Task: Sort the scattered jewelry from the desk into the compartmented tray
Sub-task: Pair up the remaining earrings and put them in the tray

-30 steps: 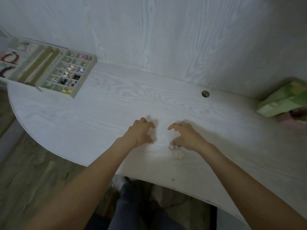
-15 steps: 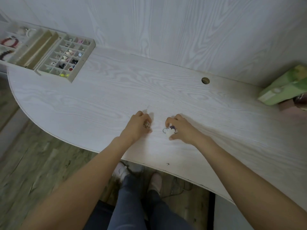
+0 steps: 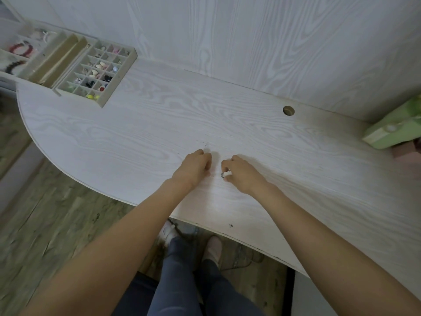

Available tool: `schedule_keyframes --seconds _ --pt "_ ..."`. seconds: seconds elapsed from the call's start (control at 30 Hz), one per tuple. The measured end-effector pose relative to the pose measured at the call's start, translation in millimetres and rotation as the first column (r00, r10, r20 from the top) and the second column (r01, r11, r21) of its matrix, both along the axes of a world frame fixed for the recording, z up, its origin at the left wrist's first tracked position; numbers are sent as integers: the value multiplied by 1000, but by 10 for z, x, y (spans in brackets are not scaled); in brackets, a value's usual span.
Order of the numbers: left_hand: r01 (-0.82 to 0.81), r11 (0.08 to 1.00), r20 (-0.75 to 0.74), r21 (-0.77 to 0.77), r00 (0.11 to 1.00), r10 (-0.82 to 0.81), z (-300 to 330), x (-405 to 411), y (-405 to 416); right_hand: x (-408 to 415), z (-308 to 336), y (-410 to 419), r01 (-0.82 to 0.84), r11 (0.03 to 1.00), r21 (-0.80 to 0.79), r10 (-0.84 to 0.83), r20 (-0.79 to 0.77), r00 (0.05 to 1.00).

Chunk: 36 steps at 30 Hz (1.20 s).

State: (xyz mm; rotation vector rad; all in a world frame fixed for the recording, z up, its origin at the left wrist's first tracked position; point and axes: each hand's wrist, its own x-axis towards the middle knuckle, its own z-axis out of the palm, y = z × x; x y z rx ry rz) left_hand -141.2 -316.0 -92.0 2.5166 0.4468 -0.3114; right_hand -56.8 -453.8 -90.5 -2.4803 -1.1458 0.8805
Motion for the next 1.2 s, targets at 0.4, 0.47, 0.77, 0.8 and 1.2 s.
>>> schedule_keyframes --seconds 0.4,0.47,0.77,0.8,1.2 --pt "-463 746 62 -478 830 555 49 71 90 59 234 -2 876 479 -47 -278 -955 101" --pt "-487 281 -130 -827 652 747 163 104 135 80 295 47 872 487 -46 -259 -961 94" --pt "-167 -653 -613 -739 569 549 588 199 461 199 766 658 792 594 138 -161 -945 284" --pt "-177 -642 -611 -746 563 556 616 202 525 195 826 753 765 619 176 -153 -929 338" --pt "-288 -473 -531 -832 661 530 745 106 1878 -128 1095 2532 64 915 399 -14 -129 992"
